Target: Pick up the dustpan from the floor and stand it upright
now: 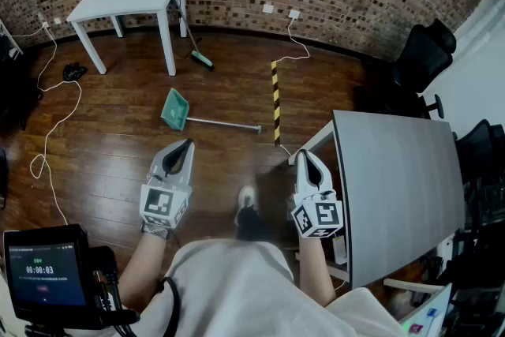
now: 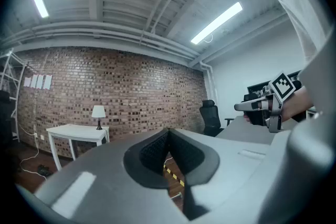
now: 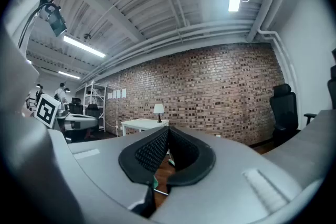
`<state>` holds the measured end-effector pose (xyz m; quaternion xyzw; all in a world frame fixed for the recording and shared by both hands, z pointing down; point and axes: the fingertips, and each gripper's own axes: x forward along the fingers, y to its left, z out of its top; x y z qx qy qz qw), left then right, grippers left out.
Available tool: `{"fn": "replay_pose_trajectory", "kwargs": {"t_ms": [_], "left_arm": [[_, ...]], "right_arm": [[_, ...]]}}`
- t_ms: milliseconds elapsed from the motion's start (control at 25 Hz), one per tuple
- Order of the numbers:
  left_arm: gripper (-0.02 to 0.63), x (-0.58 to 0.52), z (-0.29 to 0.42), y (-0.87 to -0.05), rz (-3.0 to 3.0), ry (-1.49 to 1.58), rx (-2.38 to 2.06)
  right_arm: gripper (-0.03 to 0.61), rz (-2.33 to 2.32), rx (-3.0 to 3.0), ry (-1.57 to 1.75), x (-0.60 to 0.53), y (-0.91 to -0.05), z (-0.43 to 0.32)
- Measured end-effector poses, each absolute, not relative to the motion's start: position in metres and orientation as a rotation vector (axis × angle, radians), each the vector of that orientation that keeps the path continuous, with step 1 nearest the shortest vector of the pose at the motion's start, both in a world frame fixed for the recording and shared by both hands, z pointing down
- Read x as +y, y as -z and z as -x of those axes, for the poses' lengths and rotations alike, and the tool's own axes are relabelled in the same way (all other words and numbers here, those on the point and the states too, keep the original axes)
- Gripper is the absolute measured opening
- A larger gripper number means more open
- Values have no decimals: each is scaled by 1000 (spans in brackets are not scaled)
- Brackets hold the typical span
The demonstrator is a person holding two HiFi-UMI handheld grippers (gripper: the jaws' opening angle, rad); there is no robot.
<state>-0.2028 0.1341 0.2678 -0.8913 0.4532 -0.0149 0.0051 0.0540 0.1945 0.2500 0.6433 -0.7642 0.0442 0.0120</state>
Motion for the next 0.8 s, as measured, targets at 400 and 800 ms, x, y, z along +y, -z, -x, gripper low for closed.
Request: {"fn": "replay_pose_trajectory", "kwargs": {"t_ms": [400, 800], "left_arm": [[2, 14, 134, -282, 2791, 66, 1427], [2, -110, 53, -256, 2715, 64, 1484]], "right_arm": [[14, -1931, -2430, -100, 64, -272, -111], [14, -1787, -2473, 33, -75, -249, -190]]}}
